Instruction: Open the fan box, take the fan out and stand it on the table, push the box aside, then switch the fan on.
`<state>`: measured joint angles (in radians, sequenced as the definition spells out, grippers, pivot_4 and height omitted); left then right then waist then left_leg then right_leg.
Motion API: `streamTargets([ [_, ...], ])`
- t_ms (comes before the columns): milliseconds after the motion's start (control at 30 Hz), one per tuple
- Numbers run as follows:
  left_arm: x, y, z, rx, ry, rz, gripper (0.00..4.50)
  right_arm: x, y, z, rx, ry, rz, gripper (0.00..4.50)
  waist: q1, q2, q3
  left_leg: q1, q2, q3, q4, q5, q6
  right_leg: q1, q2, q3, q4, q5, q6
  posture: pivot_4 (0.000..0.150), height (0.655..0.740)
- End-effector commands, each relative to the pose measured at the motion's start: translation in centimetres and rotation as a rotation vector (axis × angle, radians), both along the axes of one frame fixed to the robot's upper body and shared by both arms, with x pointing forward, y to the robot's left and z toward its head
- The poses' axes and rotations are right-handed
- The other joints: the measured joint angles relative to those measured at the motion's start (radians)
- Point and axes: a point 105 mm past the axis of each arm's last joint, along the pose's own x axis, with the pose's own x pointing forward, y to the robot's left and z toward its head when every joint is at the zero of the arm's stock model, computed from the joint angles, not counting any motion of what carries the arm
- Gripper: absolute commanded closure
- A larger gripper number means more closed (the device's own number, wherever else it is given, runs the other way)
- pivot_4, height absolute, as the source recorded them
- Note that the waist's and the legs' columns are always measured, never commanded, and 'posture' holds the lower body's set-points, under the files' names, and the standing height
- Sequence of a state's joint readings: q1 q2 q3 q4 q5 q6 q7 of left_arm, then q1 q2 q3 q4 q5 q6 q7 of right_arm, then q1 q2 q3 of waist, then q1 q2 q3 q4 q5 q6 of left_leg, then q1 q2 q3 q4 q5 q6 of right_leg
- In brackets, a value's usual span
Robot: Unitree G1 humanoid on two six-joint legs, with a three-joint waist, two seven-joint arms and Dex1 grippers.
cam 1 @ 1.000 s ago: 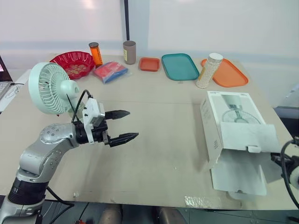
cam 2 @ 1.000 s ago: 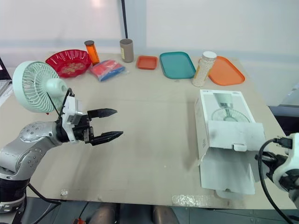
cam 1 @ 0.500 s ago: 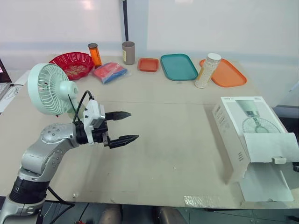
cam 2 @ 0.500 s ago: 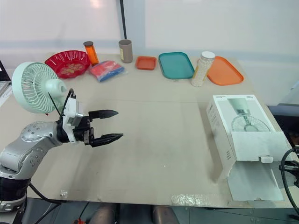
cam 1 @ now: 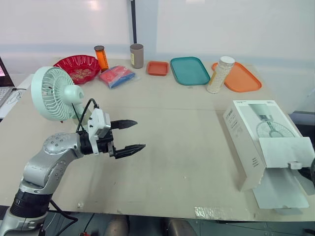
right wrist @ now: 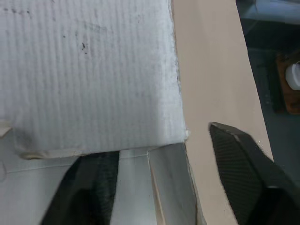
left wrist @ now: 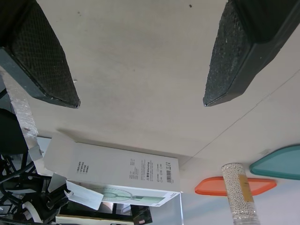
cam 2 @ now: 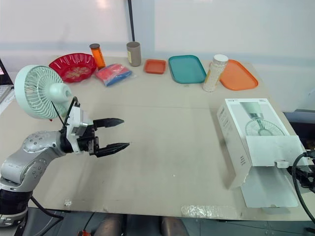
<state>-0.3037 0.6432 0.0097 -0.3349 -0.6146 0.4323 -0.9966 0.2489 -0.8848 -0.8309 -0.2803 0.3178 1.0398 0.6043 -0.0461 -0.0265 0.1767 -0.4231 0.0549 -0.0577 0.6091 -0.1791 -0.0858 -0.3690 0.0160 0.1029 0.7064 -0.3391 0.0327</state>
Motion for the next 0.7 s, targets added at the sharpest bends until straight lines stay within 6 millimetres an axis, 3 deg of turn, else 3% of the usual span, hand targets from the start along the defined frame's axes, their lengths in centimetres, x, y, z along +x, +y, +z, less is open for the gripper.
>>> streamTargets([
  [33, -0.5, -0.2, 0.8, -0.012, -0.05, -0.023, 0.0, -0.5, 0.3, 2.8, -0.125, -0.047, 0.031, 0.06, 0.0, 0.0, 0.0, 0.0, 0.0, 0.0, 0.0, 0.0, 0.0, 0.0, 0.0, 0.0, 0.0, -0.002, 0.003, 0.15, 0.74],
  [200, -0.4, -0.3, 0.6, -0.016, -0.042, -0.039, 0.0, -2.1, 2.5, 4.4, -0.191, 0.011, 0.138, 0.06, 0.001, 0.002, -0.001, 0.0, -0.001, 0.0, 0.0, 0.0, 0.0, 0.001, -0.001, 0.0, 0.0, -0.003, 0.005, 0.15, 0.74],
  [433, -0.2, -0.3, 0.6, -0.016, -0.04, -0.049, 0.0, -3.6, 2.0, 5.8, -0.283, 0.041, 0.074, 0.06, 0.001, 0.001, -0.001, 0.001, -0.002, -0.001, 0.001, 0.0, 0.0, 0.003, -0.002, 0.0, -0.002, -0.004, 0.007, 0.15, 0.74],
  [567, -0.1, -0.1, 0.5, -0.011, -0.042, -0.045, 0.0, -3.4, 6.2, 7.6, -0.239, 0.028, 0.254, 0.06, 0.0, 0.002, -0.001, 0.001, -0.002, -0.001, 0.0, -0.001, 0.001, 0.003, -0.001, 0.0, -0.002, -0.004, 0.007, 0.15, 0.74],
  [633, -0.5, -0.1, 0.4, 0.009, -0.073, -0.061, 0.0, -3.9, 8.8, 6.8, -0.308, 0.131, 0.415, 0.06, 0.001, 0.002, -0.001, 0.002, -0.002, -0.001, 0.0, -0.001, 0.001, 0.003, -0.001, 0.0, -0.002, -0.004, 0.007, 0.15, 0.74],
  [700, -0.7, 0.2, 0.4, 0.02, -0.079, -0.051, 0.0, -3.5, 11.7, 6.7, -0.293, 0.118, 0.538, 0.06, 0.002, 0.001, -0.001, 0.001, -0.002, -0.001, 0.0, -0.001, 0.002, 0.004, -0.001, -0.001, -0.003, -0.004, 0.007, 0.15, 0.74],
])
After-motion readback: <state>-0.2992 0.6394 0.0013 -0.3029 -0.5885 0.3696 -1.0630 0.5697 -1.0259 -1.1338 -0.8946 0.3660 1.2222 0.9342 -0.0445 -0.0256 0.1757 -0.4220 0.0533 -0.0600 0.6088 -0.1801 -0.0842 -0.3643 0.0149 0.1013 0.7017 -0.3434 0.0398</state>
